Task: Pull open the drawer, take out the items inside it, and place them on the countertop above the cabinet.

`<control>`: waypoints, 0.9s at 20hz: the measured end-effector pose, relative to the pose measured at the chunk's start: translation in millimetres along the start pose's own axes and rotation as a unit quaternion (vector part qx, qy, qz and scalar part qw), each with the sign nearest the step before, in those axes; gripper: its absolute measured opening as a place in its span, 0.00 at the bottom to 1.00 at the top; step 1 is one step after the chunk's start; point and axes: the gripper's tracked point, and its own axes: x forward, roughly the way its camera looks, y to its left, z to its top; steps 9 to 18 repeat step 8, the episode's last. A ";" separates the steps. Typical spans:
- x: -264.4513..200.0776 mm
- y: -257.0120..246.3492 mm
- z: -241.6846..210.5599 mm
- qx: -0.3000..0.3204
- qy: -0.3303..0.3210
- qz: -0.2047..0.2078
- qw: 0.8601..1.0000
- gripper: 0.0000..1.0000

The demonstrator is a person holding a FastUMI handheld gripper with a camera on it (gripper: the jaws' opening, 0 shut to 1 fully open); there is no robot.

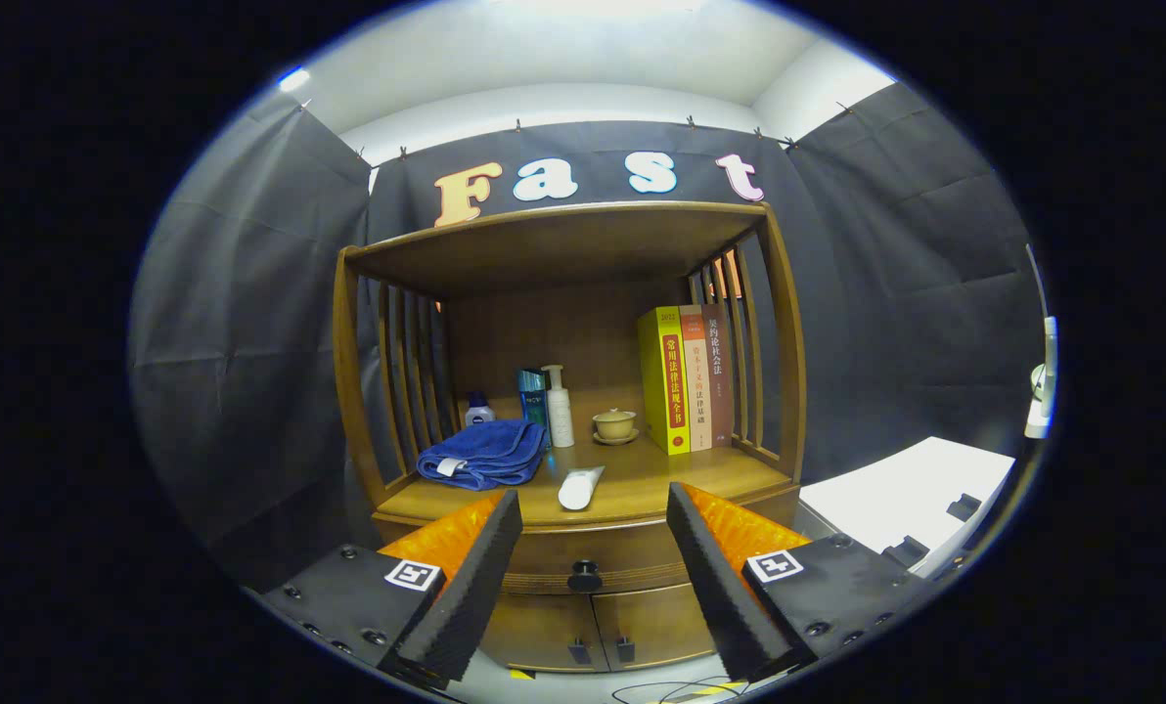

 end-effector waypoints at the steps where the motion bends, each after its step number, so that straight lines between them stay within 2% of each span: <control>1: -1.4 1.9 1.3 0.005 -0.003 0.004 1.000 0.98; 18: 0.1 1.7 -0.3 -0.011 -0.002 0.002 1.000 0.98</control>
